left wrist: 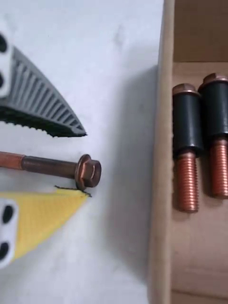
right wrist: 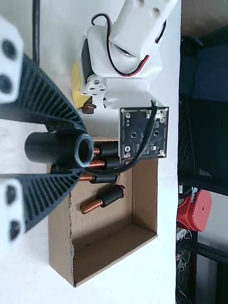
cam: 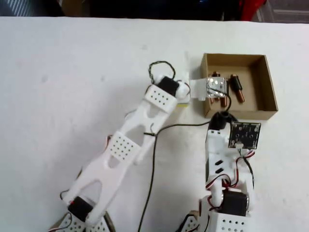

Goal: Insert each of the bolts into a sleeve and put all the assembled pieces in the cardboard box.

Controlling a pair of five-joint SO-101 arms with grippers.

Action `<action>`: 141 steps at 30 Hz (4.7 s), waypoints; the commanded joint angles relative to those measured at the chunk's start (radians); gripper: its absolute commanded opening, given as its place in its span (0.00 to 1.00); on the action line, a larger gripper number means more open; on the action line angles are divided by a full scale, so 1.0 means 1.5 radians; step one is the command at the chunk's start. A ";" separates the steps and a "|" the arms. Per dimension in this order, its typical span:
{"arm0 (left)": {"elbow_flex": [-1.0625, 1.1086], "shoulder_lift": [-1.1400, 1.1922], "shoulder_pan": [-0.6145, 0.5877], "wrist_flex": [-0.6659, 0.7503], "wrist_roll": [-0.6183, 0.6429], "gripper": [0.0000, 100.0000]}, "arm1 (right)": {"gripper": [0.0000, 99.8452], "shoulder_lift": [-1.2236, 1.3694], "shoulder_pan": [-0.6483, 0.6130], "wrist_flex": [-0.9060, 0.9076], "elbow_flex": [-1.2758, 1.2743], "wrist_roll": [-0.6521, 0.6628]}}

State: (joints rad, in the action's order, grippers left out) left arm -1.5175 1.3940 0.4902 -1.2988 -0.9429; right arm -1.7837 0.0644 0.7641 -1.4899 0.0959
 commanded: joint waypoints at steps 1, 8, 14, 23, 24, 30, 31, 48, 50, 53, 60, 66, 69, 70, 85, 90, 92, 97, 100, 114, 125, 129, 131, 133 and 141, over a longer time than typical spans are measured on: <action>-0.014 -0.012 -0.009 -0.013 0.021 0.21 | 0.02 -0.008 0.008 -0.013 0.005 0.010; -0.013 -0.011 -0.019 -0.013 0.100 0.21 | 0.02 -0.008 0.008 -0.013 0.005 0.010; 0.030 -0.012 -0.020 -0.013 0.092 0.20 | 0.02 -0.008 0.008 -0.012 0.005 0.010; 0.032 -0.012 -0.017 -0.032 0.045 0.20 | 0.02 -0.008 0.008 -0.012 0.005 0.010; 0.032 -0.012 -0.017 -0.032 0.045 0.20 | 0.02 -0.008 0.008 -0.012 0.005 0.010; 0.030 -0.012 -0.016 -0.032 0.046 0.20 | 0.02 -0.008 0.008 -0.012 0.005 0.010; 0.028 -0.012 -0.016 -0.032 0.046 0.20 | 0.02 -0.008 0.008 -0.012 0.005 0.010; 0.027 -0.013 -0.016 -0.036 0.042 0.20 | 0.02 -0.008 0.008 -0.012 0.005 0.014; 0.027 -0.013 -0.017 -0.036 0.042 0.20 | 0.02 -0.008 0.008 -0.012 0.005 0.014; 0.027 -0.013 -0.017 -0.036 0.042 0.20 | 0.02 -0.008 0.008 -0.012 0.005 0.014; 0.028 -0.013 -0.017 -0.036 0.042 0.20 | 0.02 -0.008 0.025 -0.014 0.005 0.012; 0.029 -0.012 -0.017 -0.036 0.042 0.20 | 0.02 -0.008 0.044 -0.015 0.005 0.011; 0.029 -0.012 -0.017 -0.036 0.042 0.20 | 0.02 -0.008 0.044 -0.015 0.007 0.012; 0.029 -0.012 -0.017 -0.036 0.042 0.20 | 0.02 -0.008 0.046 -0.015 0.008 0.012; 0.027 -0.013 -0.019 -0.047 0.043 0.20 | 0.02 -0.008 0.088 -0.015 0.008 0.011; 0.027 -0.014 -0.019 -0.050 0.043 0.20 | 0.02 -0.008 0.088 -0.015 0.008 0.011; 0.027 -0.015 -0.019 -0.050 0.044 0.20 | 0.02 -0.008 0.088 -0.015 0.008 0.011; 0.027 -0.014 -0.019 -0.049 0.043 0.20 | 0.02 -0.008 0.088 -0.015 0.008 0.011; 0.027 -0.013 -0.019 -0.048 0.043 0.20 | 0.02 -0.008 0.088 -0.015 0.008 0.011; 0.026 -0.018 -0.017 -0.040 0.042 0.20 | 0.02 -0.008 0.088 -0.016 0.007 0.011; 0.026 -0.018 -0.017 -0.041 0.042 0.21 | 0.02 -0.008 0.088 -0.017 0.007 0.012; 0.026 -0.018 -0.016 -0.041 0.042 0.20 | 0.02 -0.008 0.087 -0.017 0.007 0.011; 0.026 -0.018 -0.016 -0.041 0.042 0.20 | 0.02 -0.008 0.086 -0.017 0.007 0.011; 0.026 -0.018 -0.015 -0.041 0.042 0.20 | 0.02 -0.008 0.085 -0.017 0.007 0.011; 0.026 -0.018 -0.014 -0.041 0.042 0.20 | 0.02 -0.008 0.084 -0.017 0.007 0.011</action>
State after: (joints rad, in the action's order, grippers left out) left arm -1.4776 1.3878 0.4795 -1.3387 -0.8615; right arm -1.7852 0.1857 0.7641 -1.4899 0.1020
